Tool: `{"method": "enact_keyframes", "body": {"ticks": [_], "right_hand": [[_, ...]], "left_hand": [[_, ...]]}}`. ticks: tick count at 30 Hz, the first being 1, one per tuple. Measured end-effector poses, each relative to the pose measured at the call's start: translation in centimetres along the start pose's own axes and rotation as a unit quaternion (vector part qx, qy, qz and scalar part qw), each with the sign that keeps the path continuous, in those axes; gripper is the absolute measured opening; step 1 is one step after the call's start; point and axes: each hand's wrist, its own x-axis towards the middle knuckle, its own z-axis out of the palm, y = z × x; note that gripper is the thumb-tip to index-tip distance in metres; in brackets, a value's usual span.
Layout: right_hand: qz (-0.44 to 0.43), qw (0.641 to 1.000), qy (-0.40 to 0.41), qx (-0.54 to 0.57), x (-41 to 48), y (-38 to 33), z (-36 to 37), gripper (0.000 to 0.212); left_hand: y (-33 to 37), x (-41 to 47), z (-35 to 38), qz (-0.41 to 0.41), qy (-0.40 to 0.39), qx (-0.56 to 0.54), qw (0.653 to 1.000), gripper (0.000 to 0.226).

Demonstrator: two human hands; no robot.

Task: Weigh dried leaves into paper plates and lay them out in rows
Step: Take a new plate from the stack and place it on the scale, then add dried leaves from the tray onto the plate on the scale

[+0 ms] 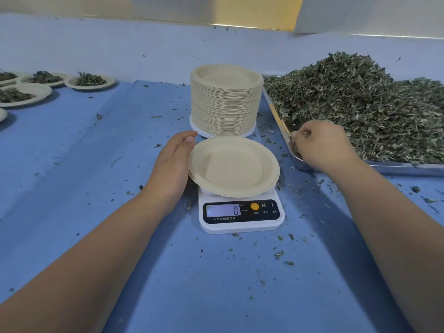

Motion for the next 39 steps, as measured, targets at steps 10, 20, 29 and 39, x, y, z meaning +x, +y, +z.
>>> {"method": "enact_keyframes", "body": {"ticks": [10, 20, 29, 39], "right_hand": [[-0.026, 0.996, 0.075, -0.04, 1.7, 0.3, -0.6, 0.032], [-0.094, 0.979, 0.179, 0.01, 2.3, -1.8, -3.3, 0.035], [-0.207, 0.955, 0.212, 0.011, 2.3, -9.1, -5.7, 0.034], [-0.25, 0.963, -0.079, 0.057, -3.9, -13.9, 0.1, 0.029]], "left_hand": [[0.0, 0.1, 0.1, 0.005, 0.013, 0.001, 1.0, 0.025], [0.0, -0.1, 0.3, 0.004, 0.019, 0.042, 0.999, 0.025], [-0.4, 0.1, 0.4, 0.01, 0.021, 0.047, 0.999, 0.026], [-0.5, 0.2, 0.2, 0.023, 0.025, 0.023, 0.999, 0.029]]}}
